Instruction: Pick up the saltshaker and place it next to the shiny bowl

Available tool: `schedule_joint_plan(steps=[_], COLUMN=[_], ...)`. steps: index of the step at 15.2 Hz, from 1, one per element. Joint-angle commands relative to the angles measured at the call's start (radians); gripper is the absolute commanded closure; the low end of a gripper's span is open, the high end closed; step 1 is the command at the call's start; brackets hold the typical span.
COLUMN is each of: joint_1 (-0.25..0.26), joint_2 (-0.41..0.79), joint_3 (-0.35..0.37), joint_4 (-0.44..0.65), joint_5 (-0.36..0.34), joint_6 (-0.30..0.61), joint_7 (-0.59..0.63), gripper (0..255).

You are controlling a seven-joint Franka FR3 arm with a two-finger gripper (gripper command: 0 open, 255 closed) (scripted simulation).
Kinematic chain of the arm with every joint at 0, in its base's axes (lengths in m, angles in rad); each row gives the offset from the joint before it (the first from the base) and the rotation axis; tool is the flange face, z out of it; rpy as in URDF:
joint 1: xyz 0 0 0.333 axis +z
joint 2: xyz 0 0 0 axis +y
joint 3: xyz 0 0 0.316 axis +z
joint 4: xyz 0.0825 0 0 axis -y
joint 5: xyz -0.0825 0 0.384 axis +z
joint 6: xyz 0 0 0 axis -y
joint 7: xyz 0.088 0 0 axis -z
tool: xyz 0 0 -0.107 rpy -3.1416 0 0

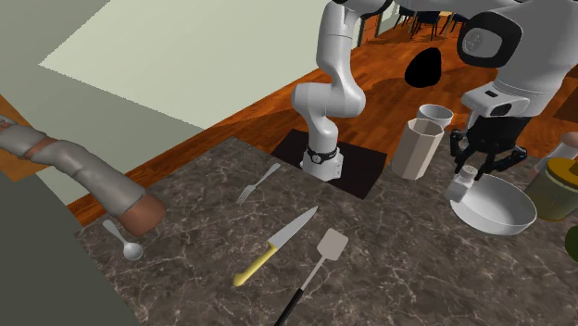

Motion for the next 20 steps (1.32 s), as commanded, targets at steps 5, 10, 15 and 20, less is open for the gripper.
schedule_joint_plan(steps=[5, 10, 15, 20], joint_1=[-0.002, -0.006, -0.015, -0.029], joint_2=[0.021, 0.047, 0.082, 0.129], joint_3=[0.026, 0.051, 0.080, 0.115], joint_4=[-0.063, -0.111, -0.154, -0.196], joint_5=[0.004, 0.003, -0.004, -0.021], joint_6=[0.084, 0.156, 0.232, 0.315], joint_7=[0.002, 0.007, 0.016, 0.033], gripper=[255, 255, 255, 255])
